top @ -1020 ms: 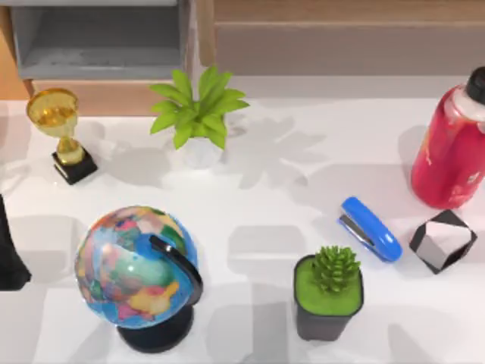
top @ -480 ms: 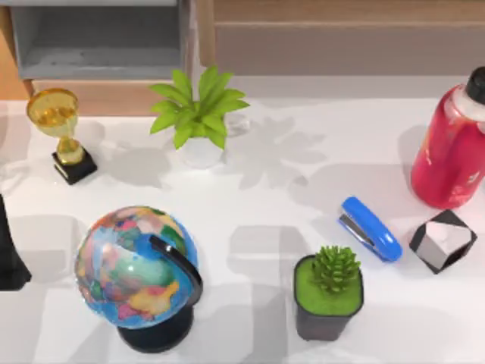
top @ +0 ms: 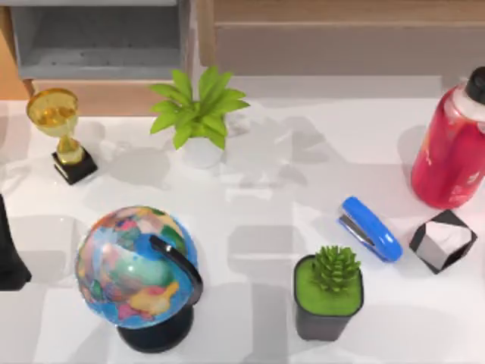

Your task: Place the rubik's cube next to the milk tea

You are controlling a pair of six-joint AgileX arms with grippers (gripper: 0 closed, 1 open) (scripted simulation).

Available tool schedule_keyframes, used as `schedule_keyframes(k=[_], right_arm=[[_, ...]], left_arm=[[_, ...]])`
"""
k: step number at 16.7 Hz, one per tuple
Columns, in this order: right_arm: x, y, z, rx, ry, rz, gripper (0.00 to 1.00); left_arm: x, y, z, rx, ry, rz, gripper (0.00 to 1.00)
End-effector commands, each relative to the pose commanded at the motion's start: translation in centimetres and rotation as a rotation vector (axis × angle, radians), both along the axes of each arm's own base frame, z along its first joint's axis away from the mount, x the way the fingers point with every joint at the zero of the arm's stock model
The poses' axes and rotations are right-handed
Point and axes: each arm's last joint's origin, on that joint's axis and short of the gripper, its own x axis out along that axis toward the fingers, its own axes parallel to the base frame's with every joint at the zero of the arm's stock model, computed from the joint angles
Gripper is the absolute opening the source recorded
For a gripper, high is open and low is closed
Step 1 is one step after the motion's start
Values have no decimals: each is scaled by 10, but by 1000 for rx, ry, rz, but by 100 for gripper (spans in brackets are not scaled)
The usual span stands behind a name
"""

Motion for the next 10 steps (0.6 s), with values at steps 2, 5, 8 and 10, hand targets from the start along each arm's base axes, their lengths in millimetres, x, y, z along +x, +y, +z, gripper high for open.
schedule_keyframes(k=[2,5,8,10], right_arm=[[21,-9,5,-5,-23,6,100],[32,-14,8,-12,-46,13,100],[32,-14,8,-12,-46,13,100],[33,-12,8,-11,-44,16,100]], left_arm=[[0,0,0,0,0,0,100],[0,0,0,0,0,0,100],[0,0,0,0,0,0,100],[0,0,0,0,0,0,100]])
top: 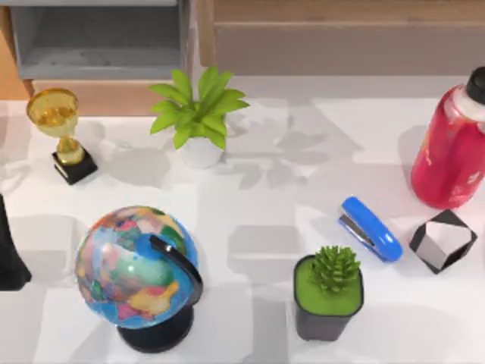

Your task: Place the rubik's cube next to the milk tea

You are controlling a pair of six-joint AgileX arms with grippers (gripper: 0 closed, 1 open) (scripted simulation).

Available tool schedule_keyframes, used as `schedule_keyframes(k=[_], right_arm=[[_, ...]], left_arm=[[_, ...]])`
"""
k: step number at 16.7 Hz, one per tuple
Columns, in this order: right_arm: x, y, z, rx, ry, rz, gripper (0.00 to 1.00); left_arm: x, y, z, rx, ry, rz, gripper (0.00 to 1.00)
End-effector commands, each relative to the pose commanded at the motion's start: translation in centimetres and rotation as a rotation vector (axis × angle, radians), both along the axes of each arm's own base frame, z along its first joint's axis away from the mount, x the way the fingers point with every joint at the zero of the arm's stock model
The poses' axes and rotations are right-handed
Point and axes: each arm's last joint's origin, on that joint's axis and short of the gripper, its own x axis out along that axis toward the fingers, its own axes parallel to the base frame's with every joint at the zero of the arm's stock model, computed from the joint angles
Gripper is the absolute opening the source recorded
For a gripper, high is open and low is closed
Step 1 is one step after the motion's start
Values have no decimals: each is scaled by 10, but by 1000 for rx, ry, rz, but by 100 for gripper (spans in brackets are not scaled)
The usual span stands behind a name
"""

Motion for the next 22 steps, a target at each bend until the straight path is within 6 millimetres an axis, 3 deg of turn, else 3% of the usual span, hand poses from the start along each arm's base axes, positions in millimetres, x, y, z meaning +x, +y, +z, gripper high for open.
schedule_keyframes(k=[8,13,22], right_arm=[[56,-3,1,-1,-5,-2,100],[60,-3,0,0,-2,-2,100],[60,-3,0,0,-2,-2,32]], left_arm=[[0,0,0,0,0,0,100],[0,0,0,0,0,0,100],[0,0,0,0,0,0,100]])
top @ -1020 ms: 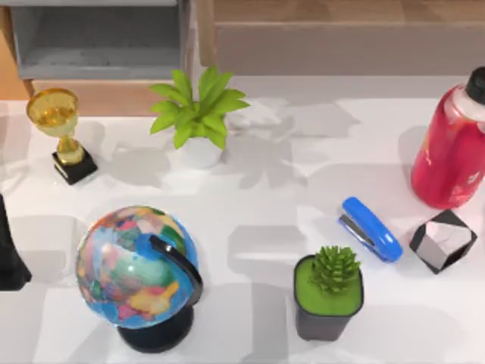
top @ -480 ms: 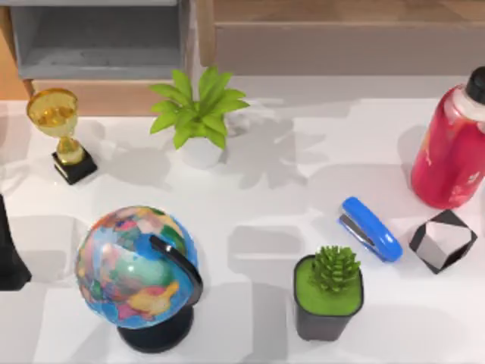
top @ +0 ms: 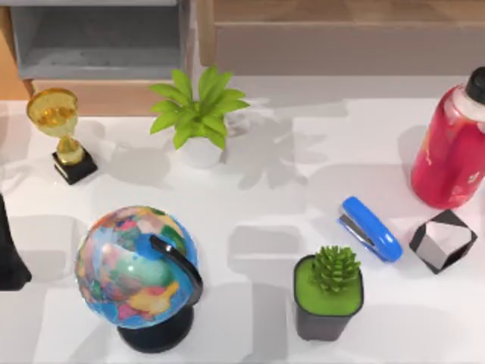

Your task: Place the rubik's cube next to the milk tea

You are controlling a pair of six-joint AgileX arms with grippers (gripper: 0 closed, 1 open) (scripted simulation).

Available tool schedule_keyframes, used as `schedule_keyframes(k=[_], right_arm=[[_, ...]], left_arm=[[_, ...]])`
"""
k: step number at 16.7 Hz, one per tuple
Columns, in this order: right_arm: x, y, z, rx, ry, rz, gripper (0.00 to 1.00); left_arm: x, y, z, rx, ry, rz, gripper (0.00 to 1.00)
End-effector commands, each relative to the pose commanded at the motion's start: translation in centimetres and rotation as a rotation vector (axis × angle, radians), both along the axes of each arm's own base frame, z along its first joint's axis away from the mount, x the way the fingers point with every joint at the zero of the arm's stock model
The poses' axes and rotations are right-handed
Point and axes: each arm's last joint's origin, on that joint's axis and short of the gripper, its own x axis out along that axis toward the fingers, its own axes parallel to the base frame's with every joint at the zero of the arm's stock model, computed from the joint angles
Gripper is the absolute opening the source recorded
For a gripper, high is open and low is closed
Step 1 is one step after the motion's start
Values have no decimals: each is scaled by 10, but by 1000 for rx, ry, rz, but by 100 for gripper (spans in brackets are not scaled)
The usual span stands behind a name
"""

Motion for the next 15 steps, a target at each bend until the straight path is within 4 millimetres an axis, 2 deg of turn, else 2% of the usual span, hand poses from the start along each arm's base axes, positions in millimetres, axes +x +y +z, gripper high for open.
schedule_keyframes(k=[4,15], right_arm=[[0,0,0,0,0,0,2],[0,-1,4,1,-1,-2,0]], left_arm=[[0,0,0,0,0,0,100],[0,0,0,0,0,0,100]])
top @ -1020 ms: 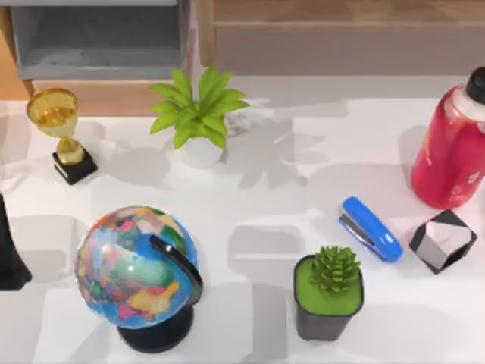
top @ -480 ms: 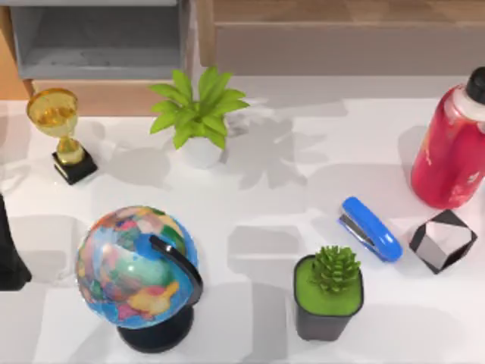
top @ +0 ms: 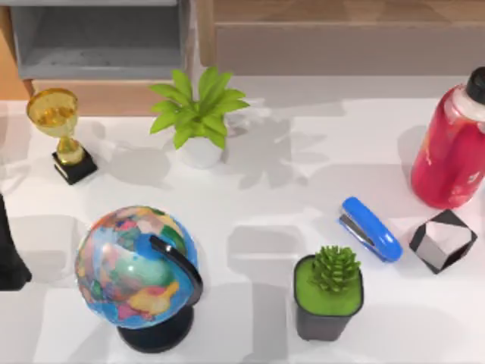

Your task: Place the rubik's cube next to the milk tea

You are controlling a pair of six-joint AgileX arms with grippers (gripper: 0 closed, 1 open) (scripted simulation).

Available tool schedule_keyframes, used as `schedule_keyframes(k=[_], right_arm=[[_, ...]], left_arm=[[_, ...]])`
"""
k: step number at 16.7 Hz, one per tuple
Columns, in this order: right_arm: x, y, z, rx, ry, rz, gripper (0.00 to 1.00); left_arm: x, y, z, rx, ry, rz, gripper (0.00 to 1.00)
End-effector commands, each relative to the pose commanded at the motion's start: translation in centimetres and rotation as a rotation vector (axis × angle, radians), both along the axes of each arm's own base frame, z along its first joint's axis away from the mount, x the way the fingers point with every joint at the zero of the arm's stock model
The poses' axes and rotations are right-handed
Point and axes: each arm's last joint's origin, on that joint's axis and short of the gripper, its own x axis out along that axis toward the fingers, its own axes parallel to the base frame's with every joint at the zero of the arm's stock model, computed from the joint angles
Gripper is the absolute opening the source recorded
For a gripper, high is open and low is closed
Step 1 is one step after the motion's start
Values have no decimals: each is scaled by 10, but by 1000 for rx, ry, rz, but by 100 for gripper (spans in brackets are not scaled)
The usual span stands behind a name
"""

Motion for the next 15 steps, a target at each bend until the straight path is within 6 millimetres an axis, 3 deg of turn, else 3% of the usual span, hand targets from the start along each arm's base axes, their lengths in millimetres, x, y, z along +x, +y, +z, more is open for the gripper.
schedule_keyframes(k=[9,12,15], right_arm=[[-4,2,12,1,-10,0,0],[-26,25,33,21,-17,23,0],[-60,67,41,75,55,90,0]], left_arm=[[0,0,0,0,0,0,100],[0,0,0,0,0,0,100],[0,0,0,0,0,0,100]])
